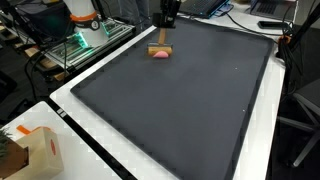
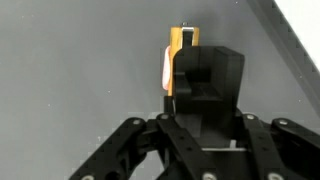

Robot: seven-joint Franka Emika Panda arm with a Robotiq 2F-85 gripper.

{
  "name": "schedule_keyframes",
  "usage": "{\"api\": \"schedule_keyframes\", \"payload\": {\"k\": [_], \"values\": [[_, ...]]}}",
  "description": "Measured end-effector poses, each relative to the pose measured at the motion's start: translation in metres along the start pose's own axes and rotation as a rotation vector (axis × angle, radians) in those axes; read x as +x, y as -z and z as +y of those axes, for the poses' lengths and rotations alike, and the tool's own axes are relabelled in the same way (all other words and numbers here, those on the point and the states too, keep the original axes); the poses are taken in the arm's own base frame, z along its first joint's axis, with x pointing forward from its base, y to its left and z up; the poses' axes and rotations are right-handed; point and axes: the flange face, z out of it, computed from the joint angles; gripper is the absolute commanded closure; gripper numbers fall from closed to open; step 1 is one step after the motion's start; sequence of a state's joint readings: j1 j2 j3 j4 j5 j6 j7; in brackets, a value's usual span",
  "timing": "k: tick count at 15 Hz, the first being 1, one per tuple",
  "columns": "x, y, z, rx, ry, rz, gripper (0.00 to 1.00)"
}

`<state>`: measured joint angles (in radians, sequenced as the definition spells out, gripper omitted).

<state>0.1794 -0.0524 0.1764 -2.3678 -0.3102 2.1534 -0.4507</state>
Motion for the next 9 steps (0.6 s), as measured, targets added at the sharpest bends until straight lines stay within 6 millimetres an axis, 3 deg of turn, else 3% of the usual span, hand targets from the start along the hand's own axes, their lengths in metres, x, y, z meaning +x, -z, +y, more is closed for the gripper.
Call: {"api": "schedule_keyframes", "payload": {"k": [6,9], "values": [[-0.003,0.001,0.007,-0.004,-0.018,0.022,0.77],[-0.008,0.013,0.013,-0.015,-0.041,0.049,0.77]]}}
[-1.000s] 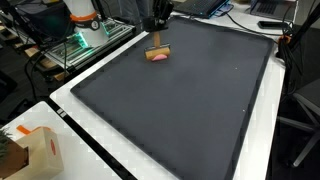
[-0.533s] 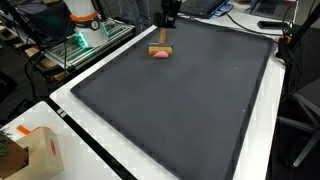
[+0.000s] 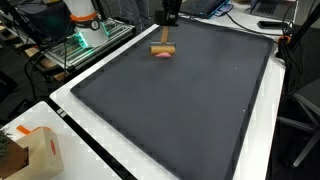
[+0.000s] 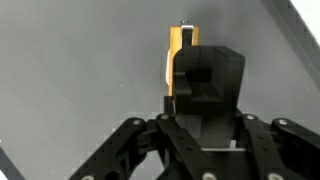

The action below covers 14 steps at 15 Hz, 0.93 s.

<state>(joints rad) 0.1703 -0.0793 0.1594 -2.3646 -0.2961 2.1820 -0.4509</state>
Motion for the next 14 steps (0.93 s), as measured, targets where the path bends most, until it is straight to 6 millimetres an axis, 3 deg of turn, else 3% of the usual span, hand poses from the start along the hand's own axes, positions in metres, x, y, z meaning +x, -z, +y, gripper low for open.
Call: {"api": "schedule_keyframes", "payload": {"k": [3,8,14], "values": [[-0.004,0.014,0.006,0.008,-0.032,0.061,0.77],[0.0,-0.012,0.004,0.053,-0.05,0.134,0.77],[-0.005,-0.012,0.013,-0.014,-0.051,0.11,0.77]]}}
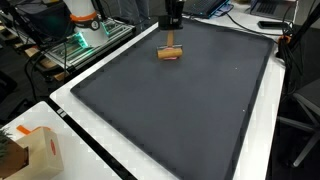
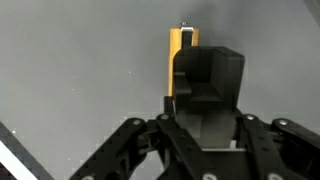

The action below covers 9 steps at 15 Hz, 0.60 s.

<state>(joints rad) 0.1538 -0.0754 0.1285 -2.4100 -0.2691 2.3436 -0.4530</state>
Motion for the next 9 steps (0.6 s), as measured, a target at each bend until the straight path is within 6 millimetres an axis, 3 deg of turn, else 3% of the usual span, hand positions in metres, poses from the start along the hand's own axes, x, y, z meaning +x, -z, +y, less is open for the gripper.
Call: {"api": "schedule_keyframes", "payload": {"k": [9], "values": [[-0.036,-0.025,0.014,-0.076,-0.022,-0.12,0.77]]}}
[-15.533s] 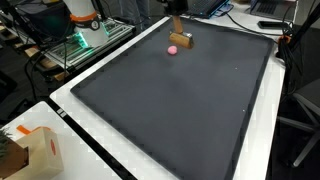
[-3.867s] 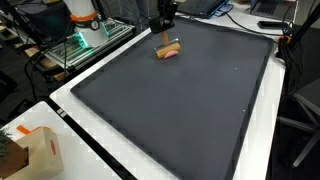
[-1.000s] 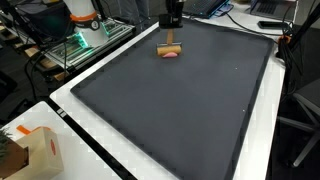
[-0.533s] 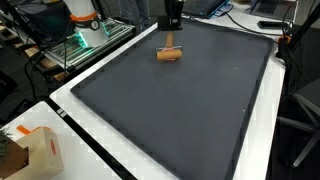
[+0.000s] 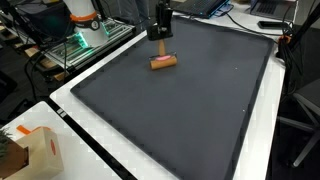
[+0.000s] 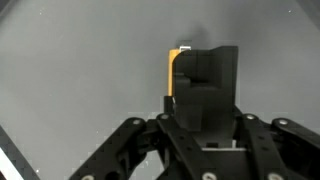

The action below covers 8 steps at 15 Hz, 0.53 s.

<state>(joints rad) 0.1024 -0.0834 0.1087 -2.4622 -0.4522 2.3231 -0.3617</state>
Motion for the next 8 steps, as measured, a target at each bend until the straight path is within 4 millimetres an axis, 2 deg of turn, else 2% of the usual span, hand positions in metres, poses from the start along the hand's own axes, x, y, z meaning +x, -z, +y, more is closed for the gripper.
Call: {"api": "schedule_keyframes", "payload": {"k": [8], "values": [[-0.031,-0.009,0.004,0.021,-0.041,-0.064,0.77]]}}
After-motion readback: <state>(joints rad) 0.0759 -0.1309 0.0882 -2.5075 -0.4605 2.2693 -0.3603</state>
